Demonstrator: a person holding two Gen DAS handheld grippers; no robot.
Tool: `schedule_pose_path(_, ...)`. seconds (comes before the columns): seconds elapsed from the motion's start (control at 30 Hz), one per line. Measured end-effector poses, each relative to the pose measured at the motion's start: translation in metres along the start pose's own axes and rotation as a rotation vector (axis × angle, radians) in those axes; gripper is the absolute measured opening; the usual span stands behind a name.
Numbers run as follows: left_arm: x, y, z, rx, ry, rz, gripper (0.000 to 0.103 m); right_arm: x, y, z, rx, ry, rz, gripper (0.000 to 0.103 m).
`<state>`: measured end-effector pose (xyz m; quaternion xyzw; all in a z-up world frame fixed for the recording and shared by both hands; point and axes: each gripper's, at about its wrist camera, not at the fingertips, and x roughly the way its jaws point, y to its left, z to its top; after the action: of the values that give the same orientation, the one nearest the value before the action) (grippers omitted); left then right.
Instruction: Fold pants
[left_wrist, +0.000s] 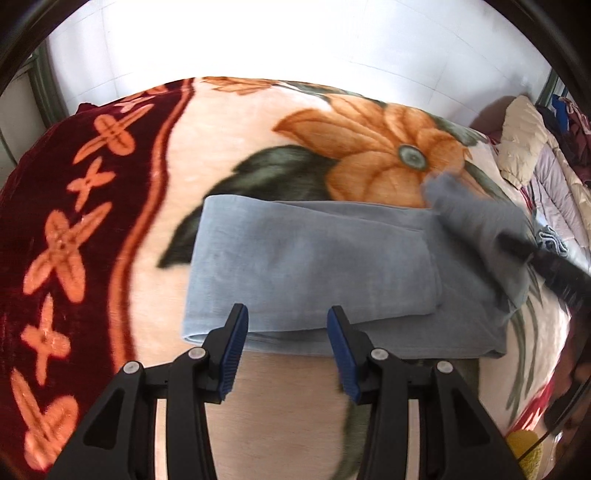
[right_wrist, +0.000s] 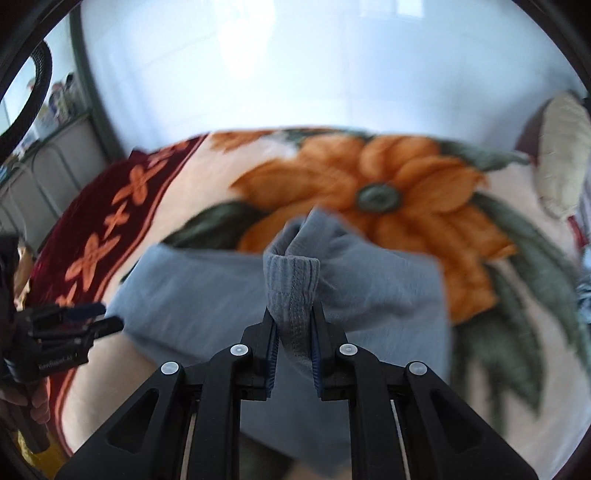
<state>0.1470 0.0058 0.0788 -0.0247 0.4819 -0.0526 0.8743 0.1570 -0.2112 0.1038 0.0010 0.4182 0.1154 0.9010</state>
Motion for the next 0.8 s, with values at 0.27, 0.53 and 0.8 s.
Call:
schedule_pose_path(0.27, 0.015, 0.007, -0.002, -0.044, 0.023, -0.019, 0.047, 0.022, 0.048, -0.033, -0.093, 0.049, 0.088, 0.054)
schedule_pose_path(0.53, 0.017, 0.013, 0.001, -0.036, 0.017, -0.003, 0.047, -0.031, 0.012, -0.035, 0.002, -0.012, 0.128, 0.055)
schedule_pose_path(0.8, 0.017, 0.041, 0.009, -0.054, -0.005, 0.065, 0.051, -0.059, -0.092, -0.045, 0.268, -0.038, 0.012, 0.057)
